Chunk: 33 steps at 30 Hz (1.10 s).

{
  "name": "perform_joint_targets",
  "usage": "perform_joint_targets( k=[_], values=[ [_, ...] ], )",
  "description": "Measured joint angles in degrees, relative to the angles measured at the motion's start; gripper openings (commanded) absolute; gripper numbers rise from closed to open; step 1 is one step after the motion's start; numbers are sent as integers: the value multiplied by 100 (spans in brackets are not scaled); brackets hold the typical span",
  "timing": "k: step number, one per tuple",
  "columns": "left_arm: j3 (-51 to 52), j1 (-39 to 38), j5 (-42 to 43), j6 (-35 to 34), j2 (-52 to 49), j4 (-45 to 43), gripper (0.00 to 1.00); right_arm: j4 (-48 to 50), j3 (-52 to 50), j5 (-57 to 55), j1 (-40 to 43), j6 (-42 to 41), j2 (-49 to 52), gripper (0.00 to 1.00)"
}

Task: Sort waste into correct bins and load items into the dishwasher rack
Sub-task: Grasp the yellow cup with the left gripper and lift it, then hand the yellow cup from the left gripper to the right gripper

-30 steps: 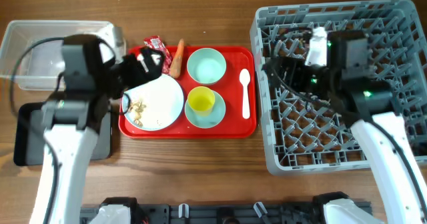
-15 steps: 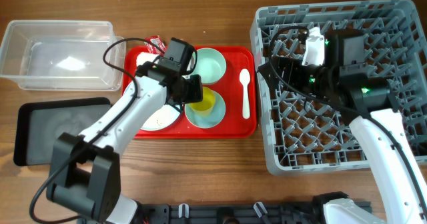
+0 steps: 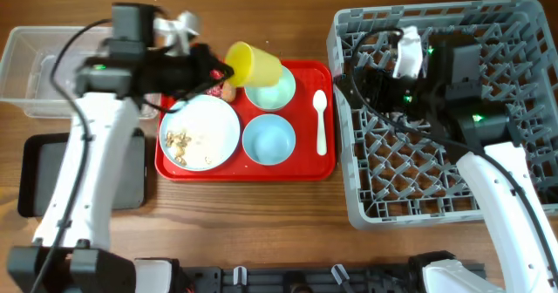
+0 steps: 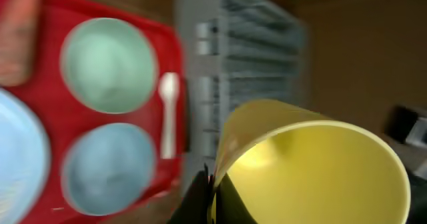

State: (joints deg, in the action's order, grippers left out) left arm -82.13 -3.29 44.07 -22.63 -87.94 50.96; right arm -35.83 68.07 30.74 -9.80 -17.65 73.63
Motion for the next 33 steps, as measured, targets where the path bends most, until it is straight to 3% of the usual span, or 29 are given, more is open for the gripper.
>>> perform_joint_targets(
  k=[4, 7, 14, 19, 22, 24, 25, 29, 33],
  values=[
    [2, 459, 2120, 7, -13, 2, 4, 1858, 39, 1716, -13, 7, 20, 85],
    [4, 431, 3008, 7, -13, 4, 4, 2946, 72, 2618, -160, -286, 44, 85],
    [4, 243, 3768, 7, -13, 9, 4, 3458, 74, 3248, -813, -708, 326, 84],
    [4, 225, 3932, 7, -13, -15, 4, 3491, 74, 3235, -1156, -824, 476, 59],
    [4, 208, 3963, 9, -13, -42, 7, 3521, 74, 3224, -1152, -892, 481, 51],
    [4, 210, 3969, 15, -13, -46, 54, 3532, 74, 3224, -1152, -918, 481, 50],
    [4, 203, 3971, 35, -13, -92, 100, 3532, 74, 3226, -1165, -933, 481, 50],
    [4, 186, 3969, 48, -13, -258, 100, 3331, 74, 3167, -1165, -782, 461, 50],
    [4, 382, 3849, 48, -15, -286, 100, 1906, 74, 2378, -927, -297, 66, 45]
  ],
)
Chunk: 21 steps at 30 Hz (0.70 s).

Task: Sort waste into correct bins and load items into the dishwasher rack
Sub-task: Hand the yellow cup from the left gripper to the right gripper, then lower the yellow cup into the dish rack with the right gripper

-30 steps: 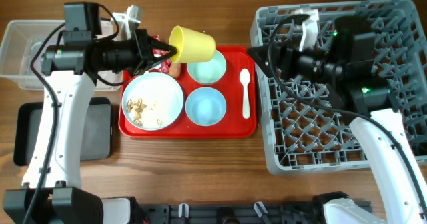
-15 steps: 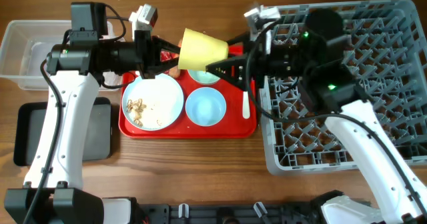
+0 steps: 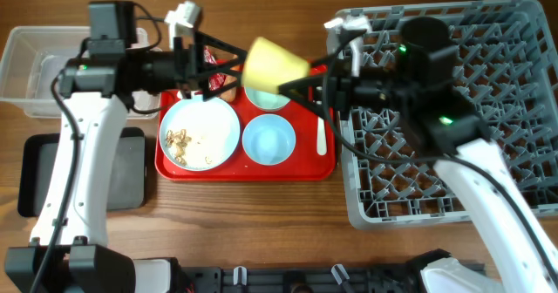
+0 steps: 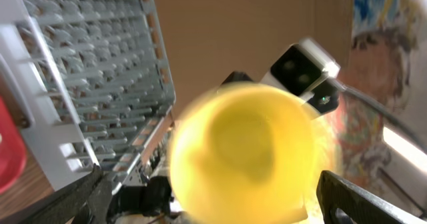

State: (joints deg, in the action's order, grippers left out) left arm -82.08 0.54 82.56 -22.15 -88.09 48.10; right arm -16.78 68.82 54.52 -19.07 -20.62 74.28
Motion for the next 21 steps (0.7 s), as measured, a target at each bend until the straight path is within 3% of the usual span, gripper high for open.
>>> perform_joint_targets(
  k=[6, 10, 15, 20, 21],
  values=[
    [0, 881, -31, 0, -2, -13, 100, -2476, 4, -2809, 638, 446, -1193, 45],
    [0, 1047, -184, 0, -2, -13, 100, -3543, 31, -4068, 654, 271, -1274, 45],
    [0, 1034, -369, 0, -2, -11, 100, -4441, 28, -4959, 654, -33, -481, 45],
    [0, 1034, -431, 0, -2, -11, 100, -4406, 26, -5099, 654, -94, 588, 46],
    [0, 1034, -435, 0, -2, -11, 100, -4367, 26, -5099, 654, -103, 765, 50]
  ],
)
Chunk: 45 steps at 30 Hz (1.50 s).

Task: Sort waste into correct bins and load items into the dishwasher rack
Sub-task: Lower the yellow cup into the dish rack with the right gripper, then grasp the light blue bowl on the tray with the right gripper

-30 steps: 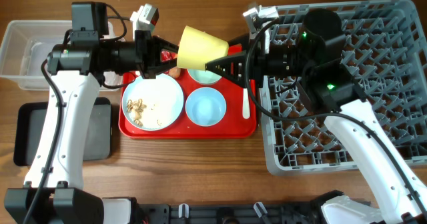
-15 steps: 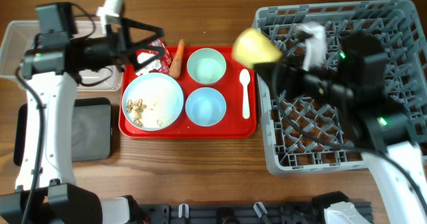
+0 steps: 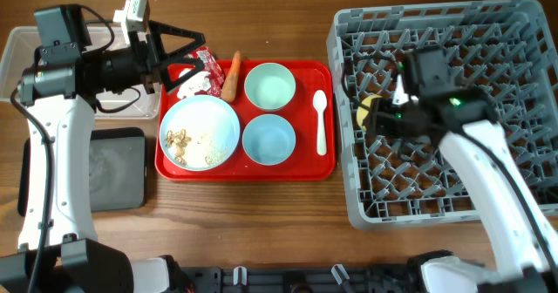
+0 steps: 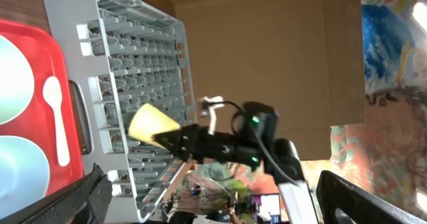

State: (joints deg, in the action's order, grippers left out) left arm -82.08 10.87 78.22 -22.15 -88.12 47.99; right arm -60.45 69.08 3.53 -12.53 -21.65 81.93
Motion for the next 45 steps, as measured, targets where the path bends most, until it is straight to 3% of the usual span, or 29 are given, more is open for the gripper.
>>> perform_joint_targets(
  k=[1, 5, 10, 16, 19, 23, 26, 30, 31, 32, 33, 35, 41, 45],
  values=[
    [0, 0, -4, 0, 0, 7, 100, 46, 0, 0, 0, -4, 155, 65],
    [0, 0, -72, 0, 0, 83, 100, 310, 0, -15, 0, -42, 407, 86],
    [0, -28, -175, 0, 0, 149, 100, 28, 450, -20, 11, -83, 444, 86],
    [0, -313, -1342, 2, 15, 769, 100, 269, 1856, 964, -107, 514, 420, 63],
    [0, -354, -2168, -11, 168, 957, 100, 566, 1919, 1285, -562, 680, 415, 57],
    [0, -291, -3899, -339, 815, 1344, 100, 525, 1939, 1088, -1416, 627, 883, 54],
    [0, -85, -5777, -767, 1714, 1681, 100, -46, 1956, 833, -1888, 487, 1797, 54],
    [0, 199, -7359, -979, 2697, 1757, 100, -481, 1937, 704, -2214, 214, 3014, 50],
    [0, 251, -7624, -1010, 2900, 1759, 100, -466, 1937, 686, -2262, 166, 3285, 45],
    [0, 282, -7895, -1032, 3095, 1759, 100, -450, 1937, 671, -2282, 107, 3467, 32],
    [0, 286, -8024, -1036, 3191, 1759, 100, -407, 1937, 669, -2284, 76, 3589, 19],
    [0, 297, -8225, -1040, 3348, 1759, 100, -361, 1934, 647, -2284, 9, 3746, 4],
    [0, 302, -8402, -1060, 3344, 1759, 100, -455, 1937, 367, -2260, -44, 3563, 4],
    [0, 302, -8441, -1060, 3342, 1759, 100, -728, 1947, -535, -2090, -42, 2640, 4]
  ],
)
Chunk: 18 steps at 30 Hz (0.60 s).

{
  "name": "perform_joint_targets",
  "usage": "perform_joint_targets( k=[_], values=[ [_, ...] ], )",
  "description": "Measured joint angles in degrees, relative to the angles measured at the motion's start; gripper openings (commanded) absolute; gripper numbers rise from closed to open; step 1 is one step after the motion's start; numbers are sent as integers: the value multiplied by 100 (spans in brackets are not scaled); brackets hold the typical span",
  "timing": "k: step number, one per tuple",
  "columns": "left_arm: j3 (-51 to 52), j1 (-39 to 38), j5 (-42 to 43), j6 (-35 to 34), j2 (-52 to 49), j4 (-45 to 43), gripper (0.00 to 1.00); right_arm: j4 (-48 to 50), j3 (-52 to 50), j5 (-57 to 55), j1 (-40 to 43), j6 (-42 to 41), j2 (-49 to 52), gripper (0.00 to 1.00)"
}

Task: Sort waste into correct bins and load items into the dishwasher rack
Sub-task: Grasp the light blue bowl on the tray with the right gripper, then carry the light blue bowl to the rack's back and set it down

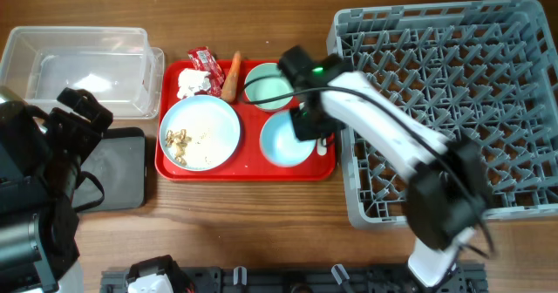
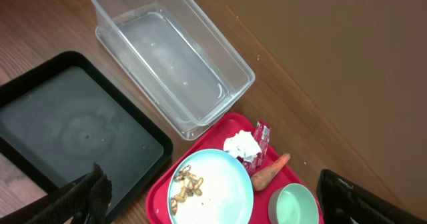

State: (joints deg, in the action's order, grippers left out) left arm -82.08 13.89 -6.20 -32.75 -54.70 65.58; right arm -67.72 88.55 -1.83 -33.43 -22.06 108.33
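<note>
The red tray (image 1: 324,166) holds a light blue plate (image 1: 202,132) with peanut scraps, a green bowl (image 1: 266,85), a blue bowl (image 1: 283,142), a carrot (image 1: 232,73), a red wrapper (image 1: 201,58) and a crumpled tissue (image 1: 187,84). My right gripper (image 1: 310,122) is low over the tray's right side, between the bowls and the grey dishwasher rack (image 1: 453,101); its fingers are hidden under the wrist. The white spoon and the yellow cup do not show. My left gripper (image 2: 210,192) is open and empty, high above the bins at the left.
A clear plastic bin (image 1: 78,66) sits at the back left, with a black bin (image 1: 118,166) in front of it. The left wrist view looks down on both the clear bin (image 2: 170,61) and the black bin (image 2: 73,134).
My right arm has left the rack and now reaches over the tray's right side, without the yellow cup. My left arm has drawn back to the left front, high above the bins.
My left gripper held the yellow cup over the tray's back. Then the cup was between both grippers above the tray. Then my right gripper had it at the rack's left side and my left was open. Now my right gripper is at the tray.
</note>
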Motion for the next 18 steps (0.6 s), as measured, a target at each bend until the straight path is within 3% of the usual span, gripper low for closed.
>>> perform_joint_targets(
  k=[4, 8, 13, 18],
  values=[
    [0, 0, 0, 0, 0, 0, 100, 48, 98, -1445, 367, -114, -1635, 4],
    [0, 0, 0, 0, 2, 2, 100, 131, 214, -3735, 1056, -249, -2811, 4],
    [0, 0, 0, 0, 0, 2, 100, 348, 142, -5375, 2411, -258, -2811, 4],
    [0, 0, 0, -2, 0, 0, 100, 647, -116, -5939, 3410, -258, -1947, 4]
  ],
)
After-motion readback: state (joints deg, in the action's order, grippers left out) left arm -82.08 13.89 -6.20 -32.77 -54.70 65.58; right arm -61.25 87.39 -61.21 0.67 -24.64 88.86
